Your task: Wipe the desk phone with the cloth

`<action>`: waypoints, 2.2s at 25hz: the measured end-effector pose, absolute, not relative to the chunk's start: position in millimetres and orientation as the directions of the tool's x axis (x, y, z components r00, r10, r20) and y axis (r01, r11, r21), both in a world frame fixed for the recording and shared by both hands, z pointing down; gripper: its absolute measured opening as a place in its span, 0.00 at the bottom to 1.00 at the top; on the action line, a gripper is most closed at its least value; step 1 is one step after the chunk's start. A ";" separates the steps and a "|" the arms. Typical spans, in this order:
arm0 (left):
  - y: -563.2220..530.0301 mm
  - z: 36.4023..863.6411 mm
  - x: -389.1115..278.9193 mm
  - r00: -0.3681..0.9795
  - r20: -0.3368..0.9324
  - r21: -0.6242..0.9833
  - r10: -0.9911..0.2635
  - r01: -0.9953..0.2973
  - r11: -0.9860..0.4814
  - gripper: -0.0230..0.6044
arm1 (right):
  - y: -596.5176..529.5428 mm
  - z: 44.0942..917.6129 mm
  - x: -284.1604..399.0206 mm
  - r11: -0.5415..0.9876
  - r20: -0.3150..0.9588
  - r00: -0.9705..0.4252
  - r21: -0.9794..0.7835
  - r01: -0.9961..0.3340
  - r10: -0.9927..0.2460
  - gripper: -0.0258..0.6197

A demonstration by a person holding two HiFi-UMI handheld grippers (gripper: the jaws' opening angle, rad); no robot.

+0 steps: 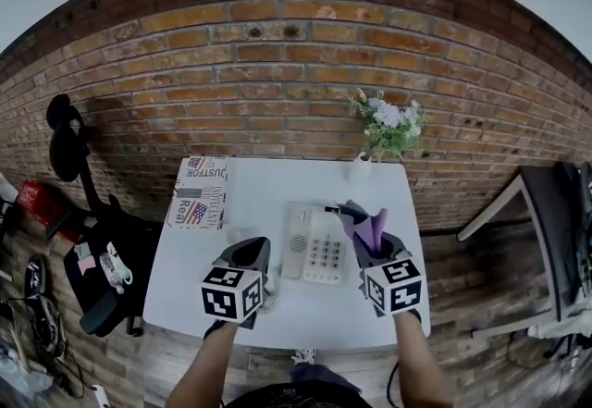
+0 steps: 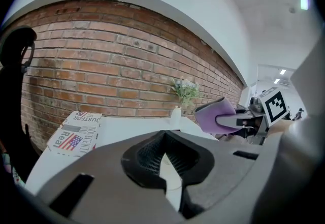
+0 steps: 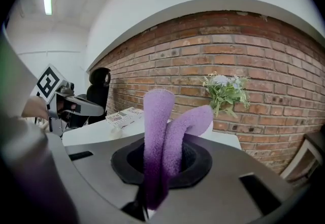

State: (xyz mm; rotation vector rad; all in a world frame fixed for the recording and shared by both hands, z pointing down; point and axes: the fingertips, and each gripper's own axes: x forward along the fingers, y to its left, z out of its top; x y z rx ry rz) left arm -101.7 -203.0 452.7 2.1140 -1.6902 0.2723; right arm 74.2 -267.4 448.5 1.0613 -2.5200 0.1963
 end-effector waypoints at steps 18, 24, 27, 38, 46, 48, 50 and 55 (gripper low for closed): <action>-249.4 468.4 -109.8 0.231 0.462 0.186 -0.856 -0.969 -0.161 0.04 | -357.0 522.6 15.2 0.782 0.584 -0.541 0.314 -0.538 -0.606 0.11; -246.2 474.9 -123.9 0.259 0.475 0.186 -0.841 -0.964 -0.191 0.04 | -343.1 551.4 -1.4 0.797 0.652 -0.501 0.289 -0.530 -0.569 0.11; -243.1 474.7 -126.9 0.290 0.469 0.197 -0.834 -0.955 -0.222 0.04 | -335.7 557.8 -4.6 0.796 0.669 -0.487 0.274 -0.540 -0.561 0.11; -234.5 474.2 -125.8 0.397 0.449 0.208 -0.800 -0.918 -0.339 0.04 | -301.9 569.2 -6.6 0.784 0.710 -0.454 0.224 -0.579 -0.538 0.11; -225.3 474.3 -115.9 0.453 0.446 0.216 -0.772 -0.892 -0.398 0.04 | -273.8 574.9 -2.1 0.776 0.726 -0.446 0.189 -0.602 -0.523 0.11; -221.8 475.7 -115.5 0.462 0.446 0.217 -0.767 -0.887 -0.408 0.04 | -266.4 578.6 -1.1 0.777 0.730 -0.448 0.178 -0.604 -0.516 0.11; -219.2 476.2 -115.6 0.470 0.446 0.219 -0.762 -0.883 -0.416 0.04 | -258.5 582.6 0.6 0.777 0.738 -0.447 0.164 -0.607 -0.505 0.11; -212.1 474.9 -112.8 0.492 0.441 0.220 -0.750 -0.870 -0.442 0.04 | -239.9 585.5 3.6 0.770 0.746 -0.452 0.127 -0.625 -0.489 0.11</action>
